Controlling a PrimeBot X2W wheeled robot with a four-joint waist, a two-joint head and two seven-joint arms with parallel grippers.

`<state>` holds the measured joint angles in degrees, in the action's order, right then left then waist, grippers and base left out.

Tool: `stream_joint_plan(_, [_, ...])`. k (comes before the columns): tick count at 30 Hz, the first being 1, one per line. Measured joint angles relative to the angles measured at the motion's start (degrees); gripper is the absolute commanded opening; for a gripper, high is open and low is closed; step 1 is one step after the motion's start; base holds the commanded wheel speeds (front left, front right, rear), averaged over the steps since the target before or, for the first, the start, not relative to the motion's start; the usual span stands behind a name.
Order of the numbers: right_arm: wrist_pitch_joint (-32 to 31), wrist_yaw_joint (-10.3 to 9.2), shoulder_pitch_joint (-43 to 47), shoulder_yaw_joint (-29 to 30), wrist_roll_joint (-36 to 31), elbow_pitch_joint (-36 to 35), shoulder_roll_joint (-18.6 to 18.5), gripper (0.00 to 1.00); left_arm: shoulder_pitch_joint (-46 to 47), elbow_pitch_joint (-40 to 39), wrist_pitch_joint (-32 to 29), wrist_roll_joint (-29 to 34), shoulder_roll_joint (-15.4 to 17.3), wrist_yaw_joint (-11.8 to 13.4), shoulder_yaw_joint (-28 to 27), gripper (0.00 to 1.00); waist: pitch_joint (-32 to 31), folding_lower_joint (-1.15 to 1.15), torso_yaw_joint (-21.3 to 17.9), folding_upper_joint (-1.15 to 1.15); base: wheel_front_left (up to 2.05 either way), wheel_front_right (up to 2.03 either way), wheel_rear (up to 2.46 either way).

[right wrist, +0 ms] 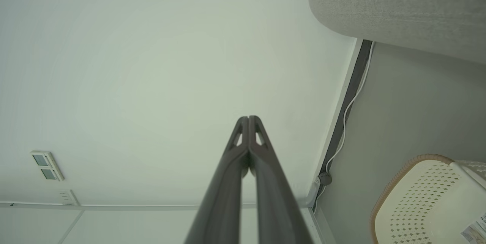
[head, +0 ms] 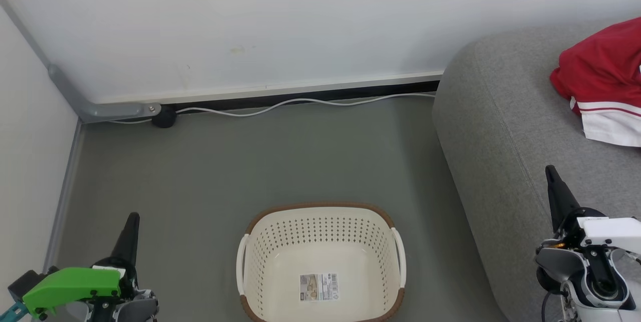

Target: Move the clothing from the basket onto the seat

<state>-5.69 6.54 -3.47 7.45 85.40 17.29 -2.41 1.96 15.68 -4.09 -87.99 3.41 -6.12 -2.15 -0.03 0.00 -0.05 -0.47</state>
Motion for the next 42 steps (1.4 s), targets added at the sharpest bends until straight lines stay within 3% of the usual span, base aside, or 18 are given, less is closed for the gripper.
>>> stream_joint_plan(8, [-1.2, 0.22, -0.2, 1.1, 5.8, -0.3, 0.1, 0.0, 1.5, 0.3, -1.5, -4.1, -0.7, -0.8, -1.5, 0.0, 0.2, 0.0, 0.0, 0.0, 0.0, 0.0, 0.0])
stream_joint_plan(42, [-1.2, 0.45, -0.3, 0.9, 5.9, -0.9, 0.2, 0.0, 1.6, 0.4, -1.5, -4.1, -0.8, -0.9, -1.7, 0.0, 0.2, 0.0, 0.1, 0.0, 0.0, 0.0, 0.0])
